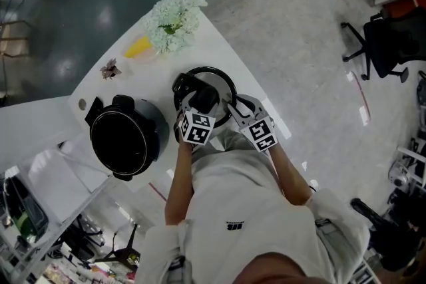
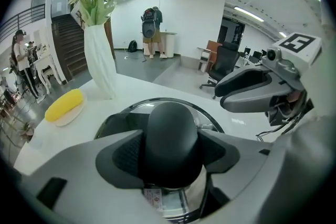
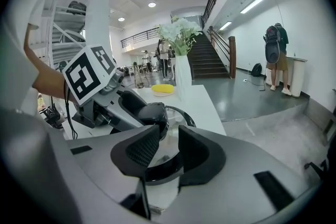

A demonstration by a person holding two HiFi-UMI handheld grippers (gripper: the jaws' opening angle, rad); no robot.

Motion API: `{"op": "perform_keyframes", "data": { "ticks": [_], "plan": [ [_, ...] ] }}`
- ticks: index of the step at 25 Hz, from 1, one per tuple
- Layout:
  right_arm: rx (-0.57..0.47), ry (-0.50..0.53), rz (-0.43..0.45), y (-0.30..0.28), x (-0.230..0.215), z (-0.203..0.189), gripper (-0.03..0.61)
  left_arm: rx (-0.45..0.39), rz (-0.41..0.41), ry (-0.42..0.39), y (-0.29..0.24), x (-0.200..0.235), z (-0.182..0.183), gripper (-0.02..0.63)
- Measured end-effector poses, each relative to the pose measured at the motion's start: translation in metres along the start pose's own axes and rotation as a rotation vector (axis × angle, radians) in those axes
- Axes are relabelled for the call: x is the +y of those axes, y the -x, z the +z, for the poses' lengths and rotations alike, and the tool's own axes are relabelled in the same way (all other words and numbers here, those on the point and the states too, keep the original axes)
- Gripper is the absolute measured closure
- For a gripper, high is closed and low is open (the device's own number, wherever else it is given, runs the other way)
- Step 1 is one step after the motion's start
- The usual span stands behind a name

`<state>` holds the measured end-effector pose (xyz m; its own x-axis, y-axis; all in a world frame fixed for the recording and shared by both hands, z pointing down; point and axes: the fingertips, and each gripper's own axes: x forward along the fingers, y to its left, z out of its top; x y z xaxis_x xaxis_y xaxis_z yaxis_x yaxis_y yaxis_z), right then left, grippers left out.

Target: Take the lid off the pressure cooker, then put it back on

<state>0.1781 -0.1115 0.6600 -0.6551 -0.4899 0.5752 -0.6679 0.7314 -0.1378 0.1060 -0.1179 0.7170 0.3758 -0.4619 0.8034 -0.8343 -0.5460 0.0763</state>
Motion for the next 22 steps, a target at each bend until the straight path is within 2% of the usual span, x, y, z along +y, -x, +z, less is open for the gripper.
{"op": "perform_keyframes", "data": {
  "ticks": [5,13,22],
  "plan": [
    [-0.001,-0.012,-0.012,0.003,-0.001,-0.003,0.463,0.003,-0.017,-0.005,0.000,-0.003,0.001,0.327],
    [-0.013,-0.017,-0.034,0.008,0.001,0.000,0.463,0.020,-0.030,-0.016,0.002,-0.006,0.000,0.328],
    [-0.024,-0.015,-0.059,0.018,0.002,0.000,0.465,0.000,-0.047,-0.031,0.011,-0.014,0.005,0.328]
  ]
}}
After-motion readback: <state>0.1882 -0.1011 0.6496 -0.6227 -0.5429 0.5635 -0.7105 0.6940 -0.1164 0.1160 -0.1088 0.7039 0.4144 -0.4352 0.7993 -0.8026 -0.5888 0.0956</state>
